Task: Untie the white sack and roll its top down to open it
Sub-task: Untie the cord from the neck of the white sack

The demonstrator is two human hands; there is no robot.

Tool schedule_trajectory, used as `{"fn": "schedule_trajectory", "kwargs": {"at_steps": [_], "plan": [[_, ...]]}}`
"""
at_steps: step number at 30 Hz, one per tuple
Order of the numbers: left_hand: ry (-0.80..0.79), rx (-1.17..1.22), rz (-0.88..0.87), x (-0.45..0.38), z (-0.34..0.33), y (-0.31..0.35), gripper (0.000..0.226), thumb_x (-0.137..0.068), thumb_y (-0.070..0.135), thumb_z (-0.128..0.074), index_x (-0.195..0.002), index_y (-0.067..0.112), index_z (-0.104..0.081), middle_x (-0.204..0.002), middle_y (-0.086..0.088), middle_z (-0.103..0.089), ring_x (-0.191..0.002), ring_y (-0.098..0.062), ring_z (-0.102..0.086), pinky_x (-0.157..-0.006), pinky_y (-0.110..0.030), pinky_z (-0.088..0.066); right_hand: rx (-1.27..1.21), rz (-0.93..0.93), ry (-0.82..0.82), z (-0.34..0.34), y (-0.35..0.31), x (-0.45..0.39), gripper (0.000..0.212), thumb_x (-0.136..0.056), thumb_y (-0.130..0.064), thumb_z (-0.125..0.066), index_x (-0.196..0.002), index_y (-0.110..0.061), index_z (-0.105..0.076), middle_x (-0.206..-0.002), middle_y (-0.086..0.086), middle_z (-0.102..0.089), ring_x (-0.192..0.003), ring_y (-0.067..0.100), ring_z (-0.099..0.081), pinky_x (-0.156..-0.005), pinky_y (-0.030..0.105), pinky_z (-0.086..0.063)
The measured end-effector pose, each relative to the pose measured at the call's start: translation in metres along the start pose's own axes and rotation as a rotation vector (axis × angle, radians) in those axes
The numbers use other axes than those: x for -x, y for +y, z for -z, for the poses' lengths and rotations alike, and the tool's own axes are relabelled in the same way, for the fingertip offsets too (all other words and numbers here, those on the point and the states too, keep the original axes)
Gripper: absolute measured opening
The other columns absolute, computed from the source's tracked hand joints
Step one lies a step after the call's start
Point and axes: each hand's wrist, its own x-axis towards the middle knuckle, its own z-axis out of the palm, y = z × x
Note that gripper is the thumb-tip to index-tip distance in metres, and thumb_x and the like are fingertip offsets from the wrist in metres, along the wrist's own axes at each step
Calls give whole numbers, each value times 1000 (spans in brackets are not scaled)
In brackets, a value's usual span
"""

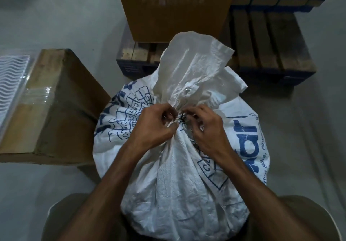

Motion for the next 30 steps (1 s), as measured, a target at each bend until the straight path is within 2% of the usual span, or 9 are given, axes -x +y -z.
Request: {"fn": "schedule_trajectory", "kwargs": {"at_steps": [5,10,13,15,17,20,23,27,30], "plan": [[-73,-31,-45,-10,3,-6,22,-77,20,-83,-96,22,-73,-91,7,-63,-78,3,-59,-67,-3,-41,89,69,10,-1,2,-11,13,-98,-11,-66,-109,-11,-73,-113,1,-65,-89,15,-66,-74,35,-59],[-95,-90,-72,-19,0,-11,23,-69,25,-74,-90,25,-65,-87,9,-58,-77,0,-56,-70,-20,-48,204,121,-44,-4,0,-18,24,-94,-3,-67,-114,-17,-73,-111,4,-60,-83,20,-64,-64,34,-59],[-83,-99,-71,-21,-2,-11,22,-68,23,-75,-87,25,-64,-84,12,-56,-75,0,-54,-66,-18,-43,213,140,-81,-2,6,-21,30,-91,1,-69,-112,-19,-75,-109,5,-60,-80,23,-64,-62,39,-60],[-77,-64,-61,-21,-3,-11,21,-69,18,-77,-86,24,-65,-82,12,-59,-73,0,-56,-65,-13,-42,249,138,-96,-1,9,-22,23,-89,-1,-70,-104,-17,-75,-107,4,-61,-78,25,-65,-58,44,-59],[-72,-13,-44,-21,-2,-10,21,-69,14,-79,-85,23,-67,-80,14,-62,-72,0,-58,-63,-7,-40,326,146,-105,-1,7,-21,17,-88,-3,-70,-98,-16,-72,-105,3,-61,-73,26,-65,-51,42,-56],[-64,-3,-39,-20,-2,-7,22,-70,15,-80,-85,23,-67,-79,13,-63,-72,-1,-59,-64,-10,-43,406,148,-115,-1,1,-19,28,-86,1,-71,-107,-18,-71,-108,4,-61,-68,26,-64,-46,37,-54],[-58,-15,-52,-17,-1,-5,21,-71,16,-79,-87,23,-67,-81,12,-63,-75,-2,-59,-67,-16,-49,403,120,-118,-1,0,-16,31,-88,0,-69,-112,-18,-66,-117,3,-57,-73,25,-64,-47,40,-55],[-56,7,-48,-12,0,-5,23,-70,14,-72,-90,25,-69,-87,11,-65,-81,-6,-62,-73,-27,-57,320,113,-105,0,2,-11,12,-94,-10,-60,-106,-12,-61,-120,3,-55,-78,22,-61,-53,44,-55],[-35,11,-32,-9,1,-3,24,-74,8,-70,-93,23,-70,-88,8,-66,-82,-5,-62,-72,-22,-52,277,118,-87,-1,1,-10,11,-94,-12,-52,-102,-9,-59,-115,4,-55,-80,21,-59,-57,44,-55]]}}
